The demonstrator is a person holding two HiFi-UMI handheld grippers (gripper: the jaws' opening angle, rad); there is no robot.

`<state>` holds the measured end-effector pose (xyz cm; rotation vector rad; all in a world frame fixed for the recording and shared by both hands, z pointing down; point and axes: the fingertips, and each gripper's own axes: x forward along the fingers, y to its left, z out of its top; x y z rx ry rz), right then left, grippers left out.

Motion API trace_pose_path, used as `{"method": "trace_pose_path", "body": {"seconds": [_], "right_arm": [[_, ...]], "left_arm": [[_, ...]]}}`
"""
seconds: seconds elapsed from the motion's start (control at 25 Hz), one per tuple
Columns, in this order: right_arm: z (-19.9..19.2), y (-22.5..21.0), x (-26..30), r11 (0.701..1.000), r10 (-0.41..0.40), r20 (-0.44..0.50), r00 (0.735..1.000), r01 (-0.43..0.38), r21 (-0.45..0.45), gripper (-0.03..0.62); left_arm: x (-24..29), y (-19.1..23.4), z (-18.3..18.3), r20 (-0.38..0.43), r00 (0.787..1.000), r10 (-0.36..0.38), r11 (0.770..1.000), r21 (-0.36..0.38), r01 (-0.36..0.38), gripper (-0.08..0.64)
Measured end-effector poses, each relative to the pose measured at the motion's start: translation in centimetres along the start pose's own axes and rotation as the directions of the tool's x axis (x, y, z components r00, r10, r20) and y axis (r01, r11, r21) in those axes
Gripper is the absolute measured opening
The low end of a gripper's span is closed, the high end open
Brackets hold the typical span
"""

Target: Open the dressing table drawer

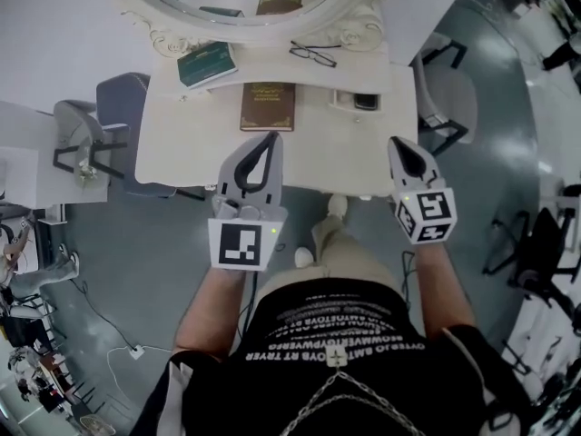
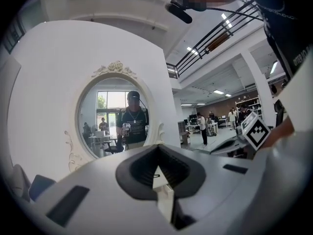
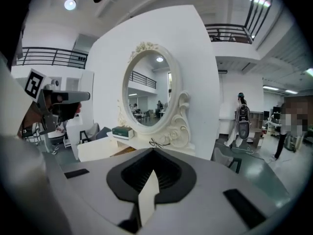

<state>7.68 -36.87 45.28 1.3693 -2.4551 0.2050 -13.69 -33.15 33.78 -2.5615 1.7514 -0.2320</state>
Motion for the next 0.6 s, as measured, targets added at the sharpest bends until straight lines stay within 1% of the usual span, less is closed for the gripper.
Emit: {"method": "trace_pose_path", "body": {"seconds": [0.12,0.36,0.6], "right_arm": [[2.6,1.2,-2.2,1.000,0.000,0.043,0.999,0.000,-0.013,0.002],[6.8,4.1,-5.0,0.998,-0.011,0.119,0.993,0.018,-0.058,0.002],[8.4,7.6,-7.6,0.995,0.021,0.145,0.989,-0.007,-0.096,0.002]], "left_arm": [[-1.4,0.0,1.3,0.021,1.000,0.002,1.000,0.002,-0.002,0.003],[-5.2,0.2,2.6,0.056,0.998,0.021,0.999,-0.030,-0.019,0.003],[-8.6,-0.6,3.0,0.071,0.997,0.014,1.000,-0.025,-0.012,0.003]]}}
